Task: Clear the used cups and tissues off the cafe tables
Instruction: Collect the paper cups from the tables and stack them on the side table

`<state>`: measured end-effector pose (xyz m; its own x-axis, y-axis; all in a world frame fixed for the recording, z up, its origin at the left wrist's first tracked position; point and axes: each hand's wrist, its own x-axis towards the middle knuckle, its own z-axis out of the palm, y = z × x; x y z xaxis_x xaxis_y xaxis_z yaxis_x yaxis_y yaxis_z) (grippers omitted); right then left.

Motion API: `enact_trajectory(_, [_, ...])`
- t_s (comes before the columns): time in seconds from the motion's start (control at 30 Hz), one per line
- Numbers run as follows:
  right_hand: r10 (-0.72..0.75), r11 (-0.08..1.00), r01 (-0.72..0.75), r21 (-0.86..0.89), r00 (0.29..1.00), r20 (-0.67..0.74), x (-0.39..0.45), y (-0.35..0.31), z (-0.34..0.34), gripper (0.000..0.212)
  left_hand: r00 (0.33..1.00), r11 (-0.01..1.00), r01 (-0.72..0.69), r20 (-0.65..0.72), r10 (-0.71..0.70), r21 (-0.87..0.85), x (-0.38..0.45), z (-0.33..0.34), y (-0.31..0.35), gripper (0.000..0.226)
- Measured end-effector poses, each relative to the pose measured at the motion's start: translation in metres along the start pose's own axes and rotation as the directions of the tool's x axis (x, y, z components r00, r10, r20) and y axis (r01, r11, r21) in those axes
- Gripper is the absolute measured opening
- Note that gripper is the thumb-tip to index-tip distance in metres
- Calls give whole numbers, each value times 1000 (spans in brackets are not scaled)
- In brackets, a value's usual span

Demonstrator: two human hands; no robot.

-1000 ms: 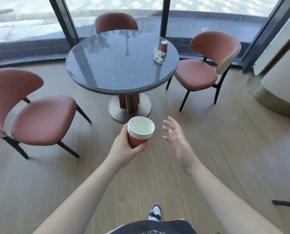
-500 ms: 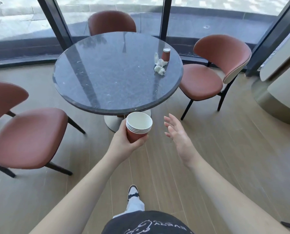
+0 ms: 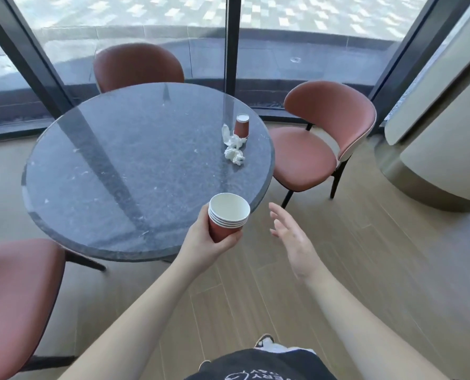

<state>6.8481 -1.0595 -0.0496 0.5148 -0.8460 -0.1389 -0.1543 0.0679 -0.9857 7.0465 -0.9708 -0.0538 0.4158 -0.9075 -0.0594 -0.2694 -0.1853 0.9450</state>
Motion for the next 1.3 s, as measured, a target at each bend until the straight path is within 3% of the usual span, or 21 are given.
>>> enact_trajectory(0.33, [13, 995, -18, 97, 999, 51, 127, 5, -70, 51, 997, 997, 80, -18, -80, 15, 118, 58, 14, 65])
enact_trajectory(0.5, [8, 999, 0, -47, 986, 166, 191, -16, -129, 51, 997, 996, 73, -37, -71, 47, 181, 85, 41, 71])
enact_trajectory(0.63, [1, 998, 9, -59, 986, 167, 234, -26, -159, 50, 997, 996, 75, -12, -75, 48, 212, 103, 46, 64])
enact_trajectory(0.83, [33, 998, -21, -54, 972, 233, 283, -19, -161, 43, 993, 991, 119, -30, -117, 60, 245, 108, 35, 67])
enact_trajectory(1.13, [85, 971, -11, -237, 949, 304, 383, -20, -135, 42, 986, 991, 131, -104, -127, 36, 330, 81, 20, 69])
enact_trajectory(1.3, [64, 975, -24, -223, 983, 172, 447, -29, -121, 27, 978, 986, 167, -127, -167, -9, 367, 70, 13, 72])
